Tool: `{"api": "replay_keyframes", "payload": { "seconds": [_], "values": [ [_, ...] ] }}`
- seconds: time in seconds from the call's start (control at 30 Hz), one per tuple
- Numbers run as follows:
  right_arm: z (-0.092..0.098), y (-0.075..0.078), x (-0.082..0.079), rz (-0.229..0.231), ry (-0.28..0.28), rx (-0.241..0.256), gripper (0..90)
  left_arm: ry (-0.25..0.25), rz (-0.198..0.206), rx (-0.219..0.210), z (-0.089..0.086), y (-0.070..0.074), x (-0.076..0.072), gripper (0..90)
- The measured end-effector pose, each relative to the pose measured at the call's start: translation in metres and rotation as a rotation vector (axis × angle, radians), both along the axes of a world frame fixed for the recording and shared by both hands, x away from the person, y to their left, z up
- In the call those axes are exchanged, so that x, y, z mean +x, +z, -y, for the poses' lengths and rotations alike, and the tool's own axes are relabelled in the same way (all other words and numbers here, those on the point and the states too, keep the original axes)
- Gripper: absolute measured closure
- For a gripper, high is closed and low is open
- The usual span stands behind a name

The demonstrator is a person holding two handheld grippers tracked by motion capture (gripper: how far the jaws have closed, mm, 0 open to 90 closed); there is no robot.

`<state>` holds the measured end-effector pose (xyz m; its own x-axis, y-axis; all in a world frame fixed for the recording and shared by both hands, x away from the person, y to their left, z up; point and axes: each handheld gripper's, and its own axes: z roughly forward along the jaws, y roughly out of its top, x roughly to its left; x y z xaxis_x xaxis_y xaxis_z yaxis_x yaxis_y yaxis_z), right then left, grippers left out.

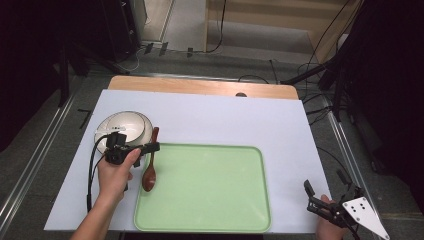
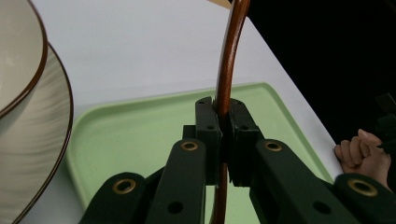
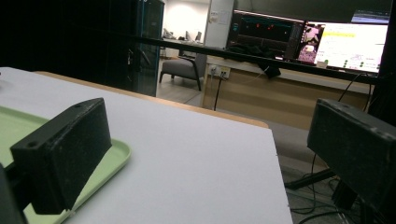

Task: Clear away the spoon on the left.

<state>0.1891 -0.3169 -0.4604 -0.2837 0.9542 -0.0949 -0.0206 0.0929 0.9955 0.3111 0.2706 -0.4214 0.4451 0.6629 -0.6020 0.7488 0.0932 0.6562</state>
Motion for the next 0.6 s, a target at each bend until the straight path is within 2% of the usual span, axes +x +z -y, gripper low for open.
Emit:
{"api": "replay_keyframes", "payload": {
  "seconds": [0.2,0.6],
  "values": [
    [0.0,0.0,0.0,0.0,0.001,-0.002,0.0,-0.002,-0.024,-0.02,-0.002,-0.008,-0.007,85.5],
    [0.0,0.0,0.0,-0.003,0.0,0.003,0.0,-0.025,-0.076,-0.1,0.002,-0.028,-0.019,85.5]
  ]
}}
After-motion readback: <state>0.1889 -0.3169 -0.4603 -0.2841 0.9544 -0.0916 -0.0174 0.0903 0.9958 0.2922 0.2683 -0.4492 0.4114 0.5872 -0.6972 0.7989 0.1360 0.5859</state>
